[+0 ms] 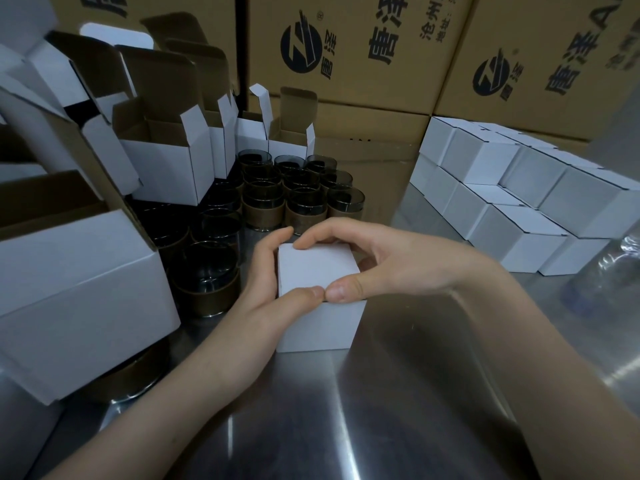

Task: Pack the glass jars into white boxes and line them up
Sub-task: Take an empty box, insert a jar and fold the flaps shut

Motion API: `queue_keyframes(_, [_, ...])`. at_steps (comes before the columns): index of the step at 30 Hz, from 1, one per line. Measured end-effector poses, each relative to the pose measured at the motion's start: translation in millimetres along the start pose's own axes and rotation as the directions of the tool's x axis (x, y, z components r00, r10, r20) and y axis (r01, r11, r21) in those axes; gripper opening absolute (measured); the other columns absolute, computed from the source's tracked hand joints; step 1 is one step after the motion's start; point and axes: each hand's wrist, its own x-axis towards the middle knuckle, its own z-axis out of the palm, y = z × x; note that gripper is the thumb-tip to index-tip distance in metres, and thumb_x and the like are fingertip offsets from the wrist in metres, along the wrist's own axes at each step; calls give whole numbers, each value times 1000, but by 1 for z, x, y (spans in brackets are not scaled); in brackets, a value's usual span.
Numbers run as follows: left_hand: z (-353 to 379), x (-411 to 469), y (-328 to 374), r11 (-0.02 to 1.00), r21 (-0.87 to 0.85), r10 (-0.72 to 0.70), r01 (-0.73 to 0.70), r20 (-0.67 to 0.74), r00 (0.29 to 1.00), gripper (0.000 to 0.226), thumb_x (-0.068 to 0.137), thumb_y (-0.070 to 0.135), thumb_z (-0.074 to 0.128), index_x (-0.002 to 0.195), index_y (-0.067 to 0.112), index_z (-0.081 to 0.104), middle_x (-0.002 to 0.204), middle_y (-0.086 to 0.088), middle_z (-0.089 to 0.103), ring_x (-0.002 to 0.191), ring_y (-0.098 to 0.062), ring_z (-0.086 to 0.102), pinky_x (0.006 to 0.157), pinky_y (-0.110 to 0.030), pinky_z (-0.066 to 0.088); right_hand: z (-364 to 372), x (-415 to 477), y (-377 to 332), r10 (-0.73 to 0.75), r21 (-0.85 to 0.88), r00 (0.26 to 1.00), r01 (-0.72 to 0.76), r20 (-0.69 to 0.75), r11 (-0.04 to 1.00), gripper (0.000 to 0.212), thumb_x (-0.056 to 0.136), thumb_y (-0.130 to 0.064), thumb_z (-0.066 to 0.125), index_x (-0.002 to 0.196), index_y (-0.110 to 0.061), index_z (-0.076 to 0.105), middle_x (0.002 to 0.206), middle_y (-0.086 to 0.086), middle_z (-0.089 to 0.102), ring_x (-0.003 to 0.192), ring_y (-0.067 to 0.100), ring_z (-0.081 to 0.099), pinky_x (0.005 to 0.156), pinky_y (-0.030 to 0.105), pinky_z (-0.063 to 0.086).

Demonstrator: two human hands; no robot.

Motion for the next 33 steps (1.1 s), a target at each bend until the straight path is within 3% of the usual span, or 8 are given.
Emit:
queue_keyframes(8, [1, 3, 1, 1000, 18, -9, 9, -7, 1000, 73, 48, 50, 63, 117, 53, 37, 95, 56, 47, 99, 28, 49, 78, -1, 43, 1, 0, -2, -3, -40, 1000, 3, -13, 999, 56, 77, -35, 73, 129, -33, 53, 123, -19, 53, 114, 5, 53, 92, 23, 47])
queue_keyframes(12, [3, 3, 4, 1000, 22, -3, 4, -11, 1000, 73, 46, 49, 62, 115, 51, 39, 93, 55, 48, 97, 27, 49, 78, -3, 43, 1, 0, -4, 3, -33, 1000, -4, -13, 999, 55, 77, -35, 73, 128, -35, 54, 123, -19, 54, 114, 2, 52, 88, 16, 44])
queue_keyframes(16, [4, 1, 8, 999, 40, 7, -6, -23, 1000, 71, 47, 49, 62, 115, 50, 42, 100, 52, 48, 102, 25, 48, 82, -6, 44, 2, 1, -4, -3, -29, 1000, 2, -20, 1000, 51, 76, -35, 74, 123, -39, 55, 125, -15, 55, 115, 7, 53, 93, 22, 47])
queue_keyframes(21, [6, -15, 15, 996, 86, -18, 17, 10, 1000, 64, 62, 57, 57, 125, 53, 44, 136, 18, 45, 128, 4, 42, 112, -36, 35, 1, 0, -2, -6, -18, 1000, 6, -28, 1000, 48, 77, -33, 75, 121, -39, 57, 123, -16, 56, 115, 6, 54, 94, 25, 46])
queue_keyframes(26, [8, -18, 17, 982, 187, -28, 30, -15, 999, 76, 61, 69, 51, 134, 50, 37, 138, 23, 37, 128, 13, 34, 115, -29, 30, -7, -5, -2, -15, -114, 994, 3, -108, 993, 46, 74, -37, 79, 115, -42, 60, 120, -16, 48, 116, 0, 49, 100, 31, 47])
queue_keyframes(29, [8, -18, 16, 985, 166, -52, 52, -7, 999, 81, 59, 68, 56, 135, 53, 32, 140, 25, 33, 134, 7, 33, 117, -35, 30, -15, -7, 1, 10, -139, 986, -34, -169, 990, 40, 77, -28, 82, 111, -39, 62, 121, -12, 48, 117, 4, 50, 100, 34, 47])
queue_keyframes(33, [7, -18, 12, 984, 176, -36, 35, 3, 999, 92, 57, 56, 66, 137, 55, 22, 148, 19, 30, 139, -1, 31, 119, -39, 29, -22, -9, 6, 29, -147, 963, -71, -269, 987, 34, 77, -23, 81, 105, -35, 66, 113, -8, 54, 99, 6, 58, 89, 22, 48])
